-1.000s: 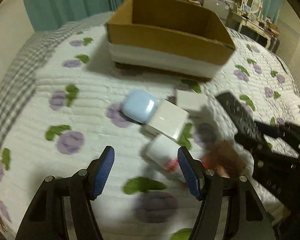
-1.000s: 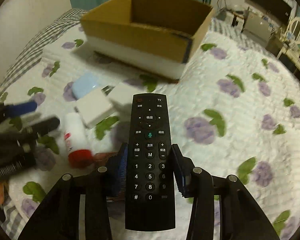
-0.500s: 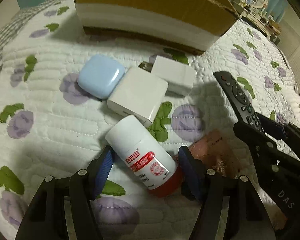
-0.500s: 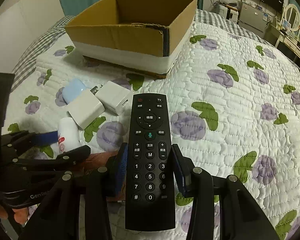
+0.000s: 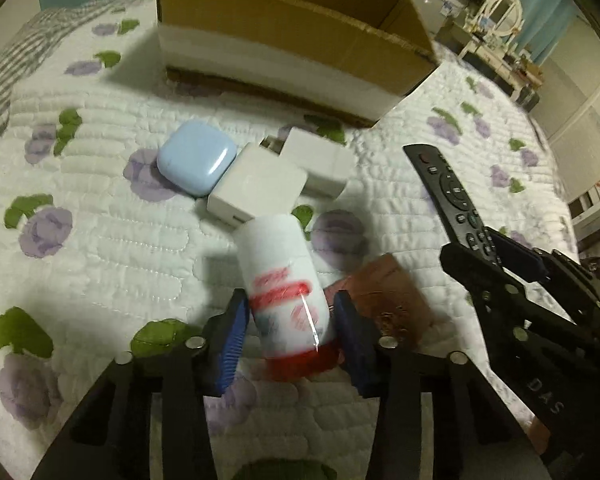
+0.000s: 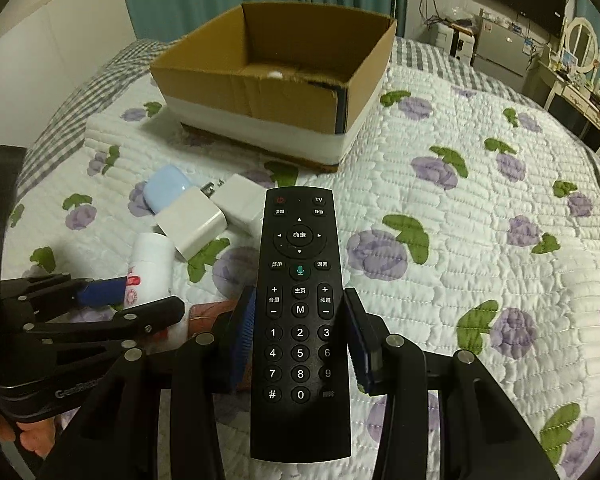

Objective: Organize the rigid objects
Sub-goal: 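Carry the bottle and remote over the cardboard box and release both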

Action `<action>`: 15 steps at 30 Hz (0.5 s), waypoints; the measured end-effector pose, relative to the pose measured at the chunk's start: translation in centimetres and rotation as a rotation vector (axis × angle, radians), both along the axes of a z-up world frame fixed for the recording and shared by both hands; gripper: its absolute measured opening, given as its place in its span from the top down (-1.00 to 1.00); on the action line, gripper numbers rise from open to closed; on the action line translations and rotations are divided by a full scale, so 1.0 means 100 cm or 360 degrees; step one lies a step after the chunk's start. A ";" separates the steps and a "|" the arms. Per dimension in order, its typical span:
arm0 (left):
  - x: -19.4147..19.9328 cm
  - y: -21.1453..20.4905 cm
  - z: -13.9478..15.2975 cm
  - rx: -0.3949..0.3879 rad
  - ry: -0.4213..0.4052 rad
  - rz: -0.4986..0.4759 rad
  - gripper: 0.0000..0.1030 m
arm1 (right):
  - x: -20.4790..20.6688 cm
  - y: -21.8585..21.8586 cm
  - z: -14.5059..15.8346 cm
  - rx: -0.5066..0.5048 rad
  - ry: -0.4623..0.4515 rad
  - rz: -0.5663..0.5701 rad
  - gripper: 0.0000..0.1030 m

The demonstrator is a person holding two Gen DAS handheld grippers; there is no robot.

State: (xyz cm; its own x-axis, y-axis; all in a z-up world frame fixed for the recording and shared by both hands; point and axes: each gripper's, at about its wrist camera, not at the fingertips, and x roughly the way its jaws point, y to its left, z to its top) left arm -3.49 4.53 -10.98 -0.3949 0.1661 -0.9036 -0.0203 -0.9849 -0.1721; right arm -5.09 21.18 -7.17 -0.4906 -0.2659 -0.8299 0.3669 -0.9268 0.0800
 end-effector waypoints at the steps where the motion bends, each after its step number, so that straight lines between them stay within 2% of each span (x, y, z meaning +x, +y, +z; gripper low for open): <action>1: 0.001 0.000 0.004 -0.0003 0.0019 -0.0004 0.29 | 0.001 0.000 0.003 -0.0001 0.0013 -0.0001 0.19; 7: 0.004 0.000 0.031 -0.0006 0.0120 -0.0036 0.30 | 0.008 0.001 0.023 0.0018 0.0094 -0.0003 0.19; 15: 0.001 -0.002 0.080 -0.0083 0.0324 -0.0046 0.30 | 0.009 -0.006 0.056 0.0032 0.0208 0.0031 0.19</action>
State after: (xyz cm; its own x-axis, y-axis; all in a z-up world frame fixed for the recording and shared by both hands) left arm -3.39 4.36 -3.01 -0.5658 0.1352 -0.8134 -0.0778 -0.9908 -0.1106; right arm -4.23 20.61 -1.59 -0.5900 -0.2605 -0.7643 0.3909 -0.9203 0.0120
